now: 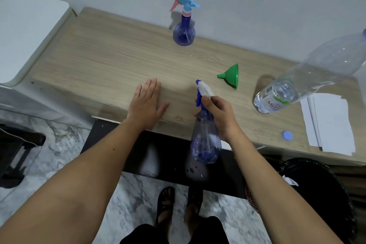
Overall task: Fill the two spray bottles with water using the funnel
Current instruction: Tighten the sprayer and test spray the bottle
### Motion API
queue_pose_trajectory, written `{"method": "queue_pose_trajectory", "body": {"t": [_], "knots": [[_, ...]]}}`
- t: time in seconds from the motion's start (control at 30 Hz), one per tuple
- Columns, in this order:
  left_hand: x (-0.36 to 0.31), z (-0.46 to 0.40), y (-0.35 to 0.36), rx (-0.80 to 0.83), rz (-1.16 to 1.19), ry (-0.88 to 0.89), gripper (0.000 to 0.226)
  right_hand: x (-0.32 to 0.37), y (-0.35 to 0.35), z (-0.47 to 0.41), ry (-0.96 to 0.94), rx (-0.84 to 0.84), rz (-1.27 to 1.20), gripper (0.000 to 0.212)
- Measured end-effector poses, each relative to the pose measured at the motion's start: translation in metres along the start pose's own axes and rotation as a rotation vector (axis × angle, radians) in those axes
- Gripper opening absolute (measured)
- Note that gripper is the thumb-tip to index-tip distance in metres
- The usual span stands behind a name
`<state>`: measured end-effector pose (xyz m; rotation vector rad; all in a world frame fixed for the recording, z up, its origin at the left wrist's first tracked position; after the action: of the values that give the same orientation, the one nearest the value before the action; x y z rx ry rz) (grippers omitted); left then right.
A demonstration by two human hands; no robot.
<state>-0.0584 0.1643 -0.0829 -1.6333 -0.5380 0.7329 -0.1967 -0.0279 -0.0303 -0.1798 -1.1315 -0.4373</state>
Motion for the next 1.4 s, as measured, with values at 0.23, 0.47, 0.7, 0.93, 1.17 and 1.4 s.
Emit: {"method": "queue_pose_trajectory", "body": {"t": [0.23, 0.47, 0.7, 0.93, 1.17, 1.4], "knots": [[0.0, 0.0, 0.0, 0.018, -0.013, 0.002, 0.085, 0.0, -0.001, 0.004, -0.002, 0.018, -0.002, 0.07], [0.0, 0.0, 0.0, -0.007, 0.0, 0.006, 0.084, 0.006, 0.002, 0.007, 0.002, 0.02, 0.012, 0.074], [0.0, 0.0, -0.001, -0.002, 0.008, 0.003, 0.084, -0.001, 0.0, 0.011, 0.055, 0.026, 0.01, 0.036], [-0.001, -0.001, 0.0, 0.027, 0.043, 0.005, 0.089, 0.039, -0.007, 0.017, -0.093, -0.009, -0.033, 0.025], [-0.047, 0.0, -0.016, 0.11, 0.496, 0.071, 0.116, 0.076, -0.026, 0.024, -0.218, -0.034, 0.056, 0.017], [-0.13, -0.015, -0.036, 0.217, 0.888, 0.175, 0.082, 0.099, -0.029, 0.02, -0.259, 0.028, 0.15, 0.024]]}}
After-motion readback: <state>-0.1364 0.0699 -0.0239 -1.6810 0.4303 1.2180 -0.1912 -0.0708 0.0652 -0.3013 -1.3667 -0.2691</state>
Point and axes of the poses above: each hand's wrist, its own z-axis away from the middle knuckle, its own y-axis out of the palm, x = y × z, the point moved 10 cm from there along -z, towards the middle knuckle, and after that the axes turned 5 degrees about y, right-handed, at the moved point
